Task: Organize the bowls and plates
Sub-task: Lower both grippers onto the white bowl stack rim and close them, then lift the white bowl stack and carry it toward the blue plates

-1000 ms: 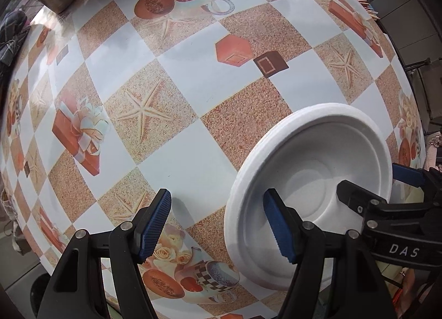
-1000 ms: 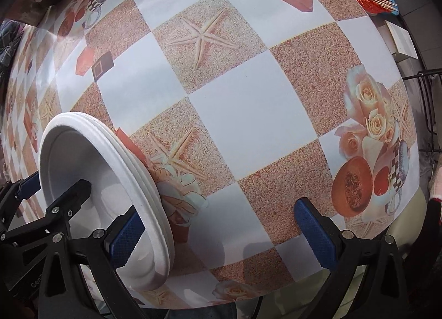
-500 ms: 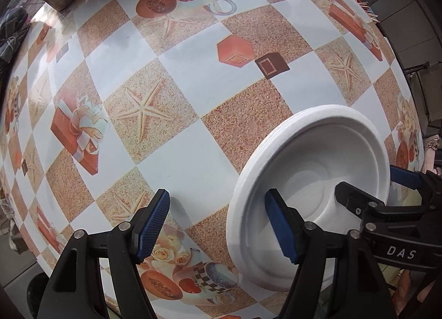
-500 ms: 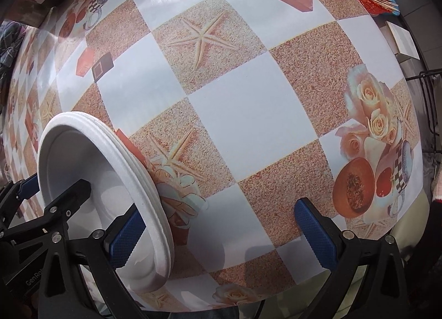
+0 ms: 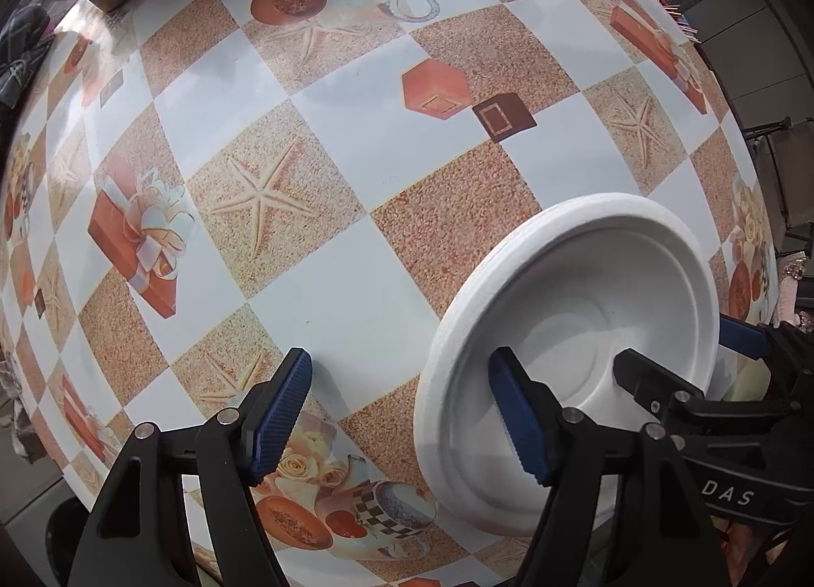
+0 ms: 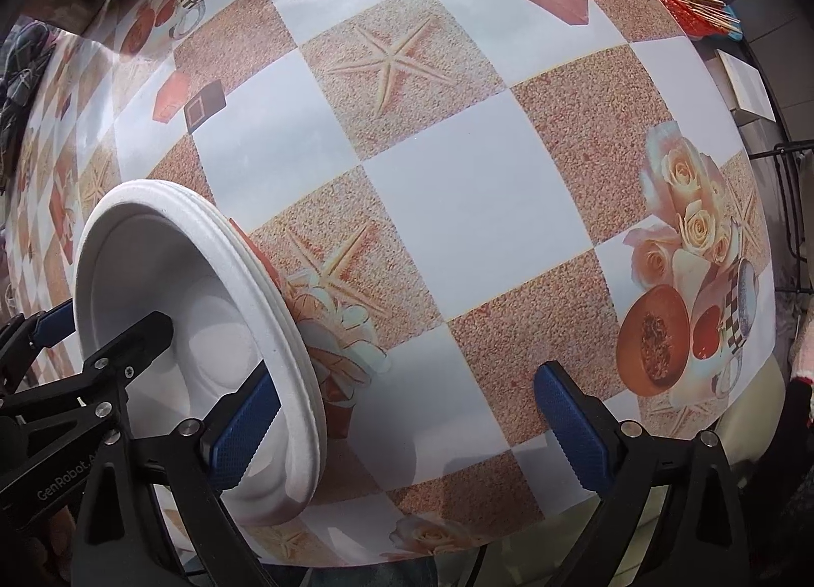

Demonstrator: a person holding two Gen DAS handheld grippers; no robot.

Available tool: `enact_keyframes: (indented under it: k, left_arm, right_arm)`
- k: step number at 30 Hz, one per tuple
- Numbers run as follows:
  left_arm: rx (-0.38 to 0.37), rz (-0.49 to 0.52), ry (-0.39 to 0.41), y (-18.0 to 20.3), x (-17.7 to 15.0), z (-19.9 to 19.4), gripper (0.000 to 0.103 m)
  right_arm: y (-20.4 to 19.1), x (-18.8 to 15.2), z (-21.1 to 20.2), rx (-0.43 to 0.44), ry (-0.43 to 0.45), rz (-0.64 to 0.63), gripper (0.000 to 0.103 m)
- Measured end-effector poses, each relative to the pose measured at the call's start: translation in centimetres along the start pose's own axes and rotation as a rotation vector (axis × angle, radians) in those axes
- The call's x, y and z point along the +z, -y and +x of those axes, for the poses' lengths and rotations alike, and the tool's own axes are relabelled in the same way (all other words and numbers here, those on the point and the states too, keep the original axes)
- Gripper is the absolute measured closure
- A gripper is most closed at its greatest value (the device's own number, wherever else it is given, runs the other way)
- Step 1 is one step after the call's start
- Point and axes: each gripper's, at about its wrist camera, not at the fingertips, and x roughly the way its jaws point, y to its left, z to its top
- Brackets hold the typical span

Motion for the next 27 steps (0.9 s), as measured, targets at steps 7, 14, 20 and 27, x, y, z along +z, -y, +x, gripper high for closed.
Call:
enact_keyframes:
  k: [7, 14, 20, 27]
  left_arm:
    - [-0.025, 0.058, -0.015, 2.5, 1.1, -0.2, 0.071]
    - [-0.023, 0.108, 0.003, 2.0, 0.2, 0.0, 0.074]
    - [-0.016, 0.099, 0.003, 1.8, -0.3, 0.6, 0.072]
    - [-0.028, 0.089, -0.013, 1.8, 0.1, 0.9, 0.067]
  right_arm:
    - [-2.2, -0.6, -0.5, 0.021, 0.028, -0.069, 0.046]
    - [-3.2, -0.8, -0.3, 0.127, 0.000, -0.029, 0.078]
    - [-3.7, -0.1, -0.3, 0.117, 0.002, -0.025, 0.077]
    - [-3.1, 0.0, -0.2, 0.114, -0.001, -0.021, 0.077]
